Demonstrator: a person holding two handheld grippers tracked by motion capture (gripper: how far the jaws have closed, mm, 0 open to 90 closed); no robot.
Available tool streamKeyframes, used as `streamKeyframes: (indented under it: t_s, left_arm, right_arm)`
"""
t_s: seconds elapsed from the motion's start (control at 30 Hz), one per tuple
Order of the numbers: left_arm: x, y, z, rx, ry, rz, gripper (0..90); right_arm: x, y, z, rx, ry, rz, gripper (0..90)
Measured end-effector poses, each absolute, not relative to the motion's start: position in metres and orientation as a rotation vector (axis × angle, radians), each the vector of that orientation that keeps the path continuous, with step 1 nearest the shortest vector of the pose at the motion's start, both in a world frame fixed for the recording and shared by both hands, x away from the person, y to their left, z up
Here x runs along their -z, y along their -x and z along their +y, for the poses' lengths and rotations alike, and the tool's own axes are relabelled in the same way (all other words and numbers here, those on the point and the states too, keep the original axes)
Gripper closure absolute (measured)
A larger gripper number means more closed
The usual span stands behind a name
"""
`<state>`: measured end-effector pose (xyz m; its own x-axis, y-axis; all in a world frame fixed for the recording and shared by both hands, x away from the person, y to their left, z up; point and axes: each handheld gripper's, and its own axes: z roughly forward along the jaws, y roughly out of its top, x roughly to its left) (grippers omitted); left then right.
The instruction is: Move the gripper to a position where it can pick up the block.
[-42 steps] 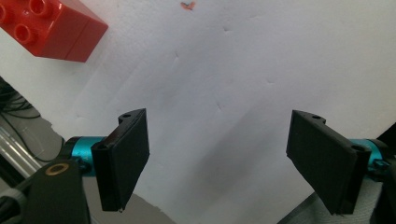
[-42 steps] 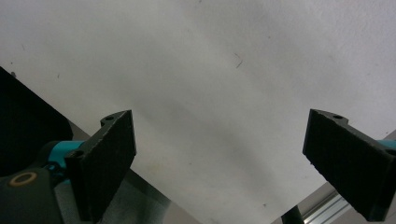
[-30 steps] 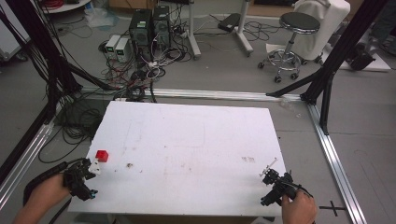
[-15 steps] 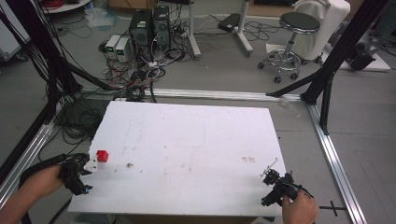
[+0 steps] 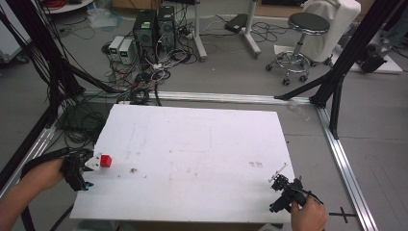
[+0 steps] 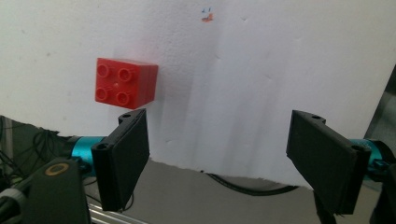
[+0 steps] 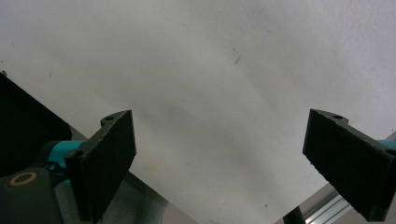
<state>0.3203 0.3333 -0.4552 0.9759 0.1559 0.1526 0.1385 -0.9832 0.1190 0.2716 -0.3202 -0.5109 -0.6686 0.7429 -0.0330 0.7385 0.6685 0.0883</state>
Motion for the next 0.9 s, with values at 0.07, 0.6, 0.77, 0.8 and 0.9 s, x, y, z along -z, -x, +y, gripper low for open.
streamKeyframes:
  t_s: [0.07,0.6,0.77,0.8,0.9]
  left_arm:
    - [0.453,-0.324,0.333,-0.247,-3.028,0.206,21.6]
    - [0.446,-0.356,0.333,-0.232,-3.071,0.029,21.6]
    - [0.445,-0.365,0.334,-0.241,-3.079,0.006,21.6]
    - [0.445,-0.367,0.333,-0.247,-3.081,0.001,21.6]
    - [0.445,-0.373,0.332,-0.248,-3.075,-0.011,21.6]
  right_arm:
    - [0.511,-0.272,-0.320,-0.103,-1.250,2.807,8.9]
    - [0.514,-0.271,-0.321,-0.105,-1.251,2.808,8.9]
    - [0.515,-0.271,-0.322,-0.095,-1.249,2.816,8.9]
    - [0.515,-0.271,-0.322,-0.097,-1.248,2.818,8.9]
    - [0.516,-0.271,-0.321,-0.094,-1.250,2.816,8.9]
